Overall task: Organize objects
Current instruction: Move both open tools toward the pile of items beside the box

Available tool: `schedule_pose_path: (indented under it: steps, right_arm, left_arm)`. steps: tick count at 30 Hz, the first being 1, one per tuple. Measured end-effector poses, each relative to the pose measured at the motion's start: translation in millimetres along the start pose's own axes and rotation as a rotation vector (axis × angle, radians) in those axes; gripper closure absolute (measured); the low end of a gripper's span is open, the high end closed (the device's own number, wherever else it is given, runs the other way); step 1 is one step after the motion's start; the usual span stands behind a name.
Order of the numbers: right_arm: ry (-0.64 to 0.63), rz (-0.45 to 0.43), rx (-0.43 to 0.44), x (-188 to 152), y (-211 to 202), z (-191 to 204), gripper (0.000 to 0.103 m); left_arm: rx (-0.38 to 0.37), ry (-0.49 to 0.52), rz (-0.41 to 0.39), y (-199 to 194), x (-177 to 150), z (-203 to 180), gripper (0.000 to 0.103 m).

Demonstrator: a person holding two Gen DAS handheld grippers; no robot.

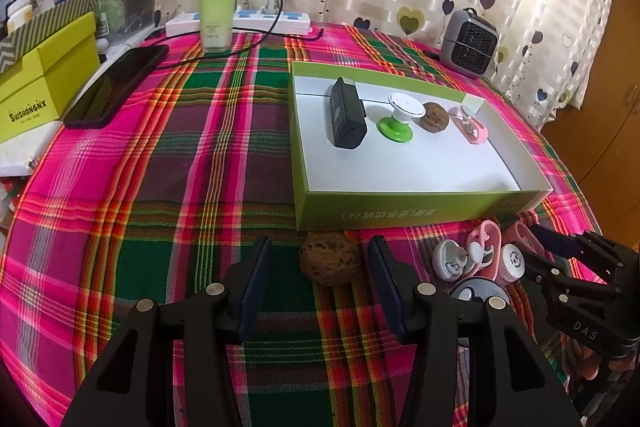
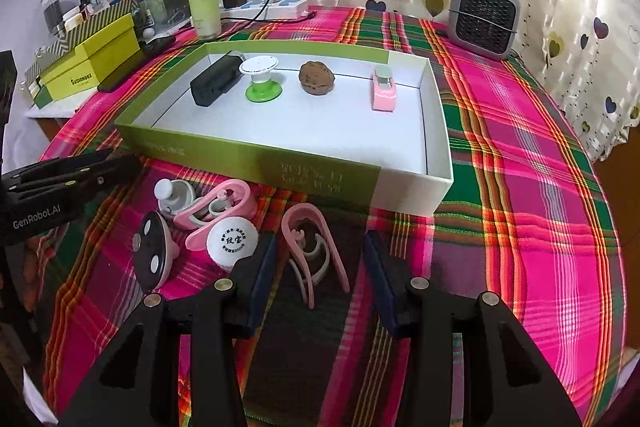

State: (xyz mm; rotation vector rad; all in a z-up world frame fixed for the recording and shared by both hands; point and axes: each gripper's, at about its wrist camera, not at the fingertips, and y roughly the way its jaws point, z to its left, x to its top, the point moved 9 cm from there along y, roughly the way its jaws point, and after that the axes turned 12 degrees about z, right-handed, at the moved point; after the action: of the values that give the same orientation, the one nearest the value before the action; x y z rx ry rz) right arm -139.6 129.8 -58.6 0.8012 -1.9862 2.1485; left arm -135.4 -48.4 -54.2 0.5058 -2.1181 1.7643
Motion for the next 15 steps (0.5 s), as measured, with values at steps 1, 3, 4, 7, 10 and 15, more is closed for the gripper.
schedule_pose_path:
  steps: [1, 3, 4, 7, 10, 15]
  right_arm:
    - [0.001, 0.0, 0.0, 0.0, 0.1, -0.1, 0.058]
    - [-0.001, 0.001, -0.004, 0.0, 0.3, 0.4, 0.058]
    - [-0.002, 0.001, -0.006, 0.3, 0.2, 0.6, 0.058]
    - [0.001, 0.0, -0.002, 0.3, 0.2, 0.8, 0.058]
    - [0.0, 0.0, -0.004, 0.4, 0.3, 0.7, 0.058]
    - [0.013, -0.002, -0.003, 0.0, 0.0, -0.9, 0.065]
  left_arm:
    - [0.002, 0.001, 0.0, 0.1, 0.0, 0.5, 0.055]
    - [0.012, 0.002, 0.001, 0.2, 0.0, 0.9, 0.058]
    - [0.017, 0.0, 0.001, 0.2, 0.0, 1.7, 0.06]
    - [0.016, -0.007, 0.0, -0.1, 0.1, 4.1, 0.063]
    - [0.023, -0.006, 0.0, -0.1, -0.1, 3.7, 0.071]
    - [0.033, -0.002, 0.002, 0.0, -0.3, 4.0, 0.074]
